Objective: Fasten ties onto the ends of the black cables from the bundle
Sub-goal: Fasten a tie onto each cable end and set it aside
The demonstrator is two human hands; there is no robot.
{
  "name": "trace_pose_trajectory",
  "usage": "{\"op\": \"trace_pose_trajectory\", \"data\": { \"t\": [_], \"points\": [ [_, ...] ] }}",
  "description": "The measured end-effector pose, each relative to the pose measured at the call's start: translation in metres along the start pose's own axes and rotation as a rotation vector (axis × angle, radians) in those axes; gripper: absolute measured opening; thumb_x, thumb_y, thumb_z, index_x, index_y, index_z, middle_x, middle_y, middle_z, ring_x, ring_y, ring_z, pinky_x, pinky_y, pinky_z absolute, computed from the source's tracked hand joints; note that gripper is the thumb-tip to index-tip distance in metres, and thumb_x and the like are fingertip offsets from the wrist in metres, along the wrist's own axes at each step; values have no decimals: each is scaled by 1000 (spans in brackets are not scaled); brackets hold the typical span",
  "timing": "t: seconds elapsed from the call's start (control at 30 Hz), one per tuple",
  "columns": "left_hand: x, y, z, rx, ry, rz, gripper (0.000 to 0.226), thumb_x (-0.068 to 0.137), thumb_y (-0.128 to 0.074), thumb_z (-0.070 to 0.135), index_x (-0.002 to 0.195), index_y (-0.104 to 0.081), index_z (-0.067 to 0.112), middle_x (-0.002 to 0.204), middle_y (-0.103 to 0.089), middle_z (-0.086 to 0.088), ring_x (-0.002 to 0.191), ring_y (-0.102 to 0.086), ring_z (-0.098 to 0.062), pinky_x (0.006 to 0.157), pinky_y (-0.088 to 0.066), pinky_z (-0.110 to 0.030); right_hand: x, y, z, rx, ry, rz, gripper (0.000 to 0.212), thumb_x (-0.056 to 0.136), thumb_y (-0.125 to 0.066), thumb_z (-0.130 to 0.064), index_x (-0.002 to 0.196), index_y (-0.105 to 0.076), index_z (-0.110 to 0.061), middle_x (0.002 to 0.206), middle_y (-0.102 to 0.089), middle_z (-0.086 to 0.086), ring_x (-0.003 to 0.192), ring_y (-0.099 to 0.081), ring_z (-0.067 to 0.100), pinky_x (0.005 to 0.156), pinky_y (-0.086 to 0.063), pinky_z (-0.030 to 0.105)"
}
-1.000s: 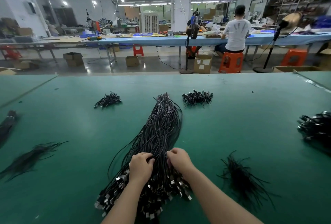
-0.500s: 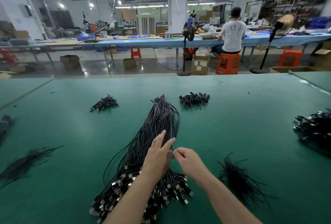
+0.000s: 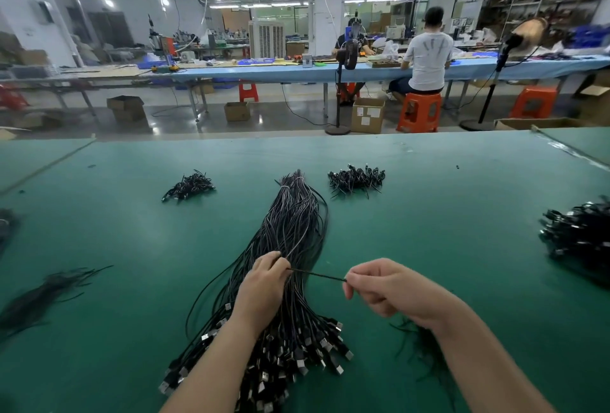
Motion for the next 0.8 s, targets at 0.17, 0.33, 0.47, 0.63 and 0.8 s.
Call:
{"op": "trace_pose_trajectory", "data": {
  "t": [0.17, 0.33, 0.47, 0.63, 0.8],
  "points": [
    [-16, 1, -48, 44, 143, -17, 22, 105, -49, 26, 101, -65, 11, 133, -58, -3, 126, -52, -27, 95, -49, -42, -7, 51, -14, 255, 40, 171, 27, 100, -54, -24, 88, -70, -7, 56, -32, -3, 43, -24, 11, 39, -22, 18],
    [-23, 8, -73, 108, 246, -13, 27, 105, -48, 33, 109, -67, 14, 136, -57, -5, 127, -49, -26, 100, -44, -43, -3, 102, 6, 0, -143, 470, 25, 102, -56, -17, 92, -72, -1, 53, -45, -3, 42, -33, 11, 42, -28, 20],
    [-26, 6, -74, 281, 301, -227, 32, 102, -47, 46, 121, -65, 28, 153, -43, -7, 147, -28, -26, 116, -30, -46, 0, 118, 18, 34, -151, 610, 15, 96, -68, -15, 97, -69, 0, 60, -62, 1, 45, -50, 11, 45, -46, 22],
    [-10, 4, -8, 244, 79, -393, 77, 88, -54, 31, 158, -23, 34, 168, -2, -1, 155, 10, -24, 125, 8, -49, 23, 88, 8, -85, -103, 446, 16, 95, -69, -17, 94, -63, -1, 68, -72, 10, 54, -65, 18, 52, -54, 29],
    [15, 16, 92, -530, 69, -402, 51, 102, -57, 23, 150, -41, 23, 140, -58, 6, 123, -57, -7, 108, -44, -31, 48, 46, -15, -326, 13, 296, 18, 99, -62, -27, 95, -60, -10, 64, -71, 2, 50, -62, 14, 48, -48, 24]
  ]
}}
Point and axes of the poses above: each hand's wrist, its own x-axis towards the middle knuckle, its own y-axis out of the back of the hand, z = x × y, the point moved 7 cm from there along x, towards the middle knuckle
